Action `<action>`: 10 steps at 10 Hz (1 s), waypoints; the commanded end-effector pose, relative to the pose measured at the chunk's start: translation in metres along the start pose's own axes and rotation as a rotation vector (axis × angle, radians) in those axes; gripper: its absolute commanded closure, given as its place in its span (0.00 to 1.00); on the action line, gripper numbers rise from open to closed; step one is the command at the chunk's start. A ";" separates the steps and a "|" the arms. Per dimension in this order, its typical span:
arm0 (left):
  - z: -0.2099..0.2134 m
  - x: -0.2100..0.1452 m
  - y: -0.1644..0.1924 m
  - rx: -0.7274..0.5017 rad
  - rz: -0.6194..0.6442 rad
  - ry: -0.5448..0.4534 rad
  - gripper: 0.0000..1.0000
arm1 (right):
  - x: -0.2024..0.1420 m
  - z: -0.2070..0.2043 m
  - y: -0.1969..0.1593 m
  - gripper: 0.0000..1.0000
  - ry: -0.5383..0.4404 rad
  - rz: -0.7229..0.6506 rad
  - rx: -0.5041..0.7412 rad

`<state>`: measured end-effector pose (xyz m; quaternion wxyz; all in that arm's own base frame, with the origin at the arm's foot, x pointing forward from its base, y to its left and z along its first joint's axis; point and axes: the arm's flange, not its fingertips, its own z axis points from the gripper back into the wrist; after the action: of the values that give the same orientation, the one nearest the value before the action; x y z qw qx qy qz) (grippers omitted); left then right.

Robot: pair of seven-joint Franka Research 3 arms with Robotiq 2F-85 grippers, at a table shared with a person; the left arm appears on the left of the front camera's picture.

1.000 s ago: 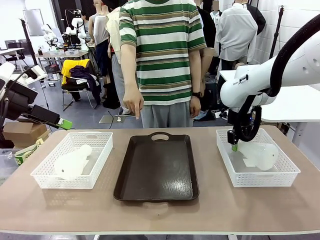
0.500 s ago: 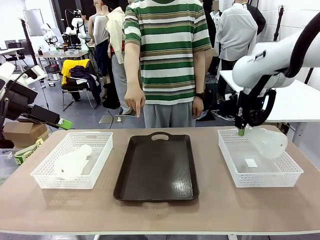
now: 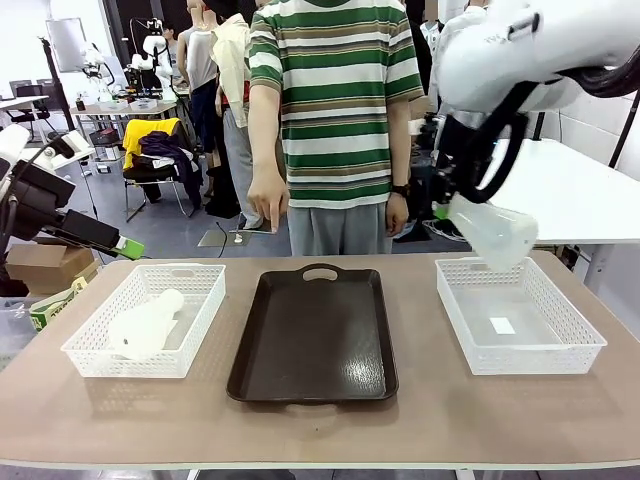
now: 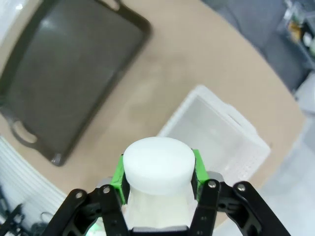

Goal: Prepare the laboratory tools.
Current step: While moving the picked Big flask to the Handle tray indicated by the person, stop as directed by the person.

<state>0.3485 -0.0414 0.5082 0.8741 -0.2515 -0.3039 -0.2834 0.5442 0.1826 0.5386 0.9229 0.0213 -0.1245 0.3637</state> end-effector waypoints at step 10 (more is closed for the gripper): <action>0.000 0.000 0.002 -0.017 0.002 -0.007 0.00 | 0.106 -0.096 0.104 1.00 0.114 0.195 0.082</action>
<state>0.3484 -0.0415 0.5082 0.8742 -0.2511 -0.3038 -0.2834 0.5684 0.3429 0.4619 0.8811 0.0338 -0.0625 0.4675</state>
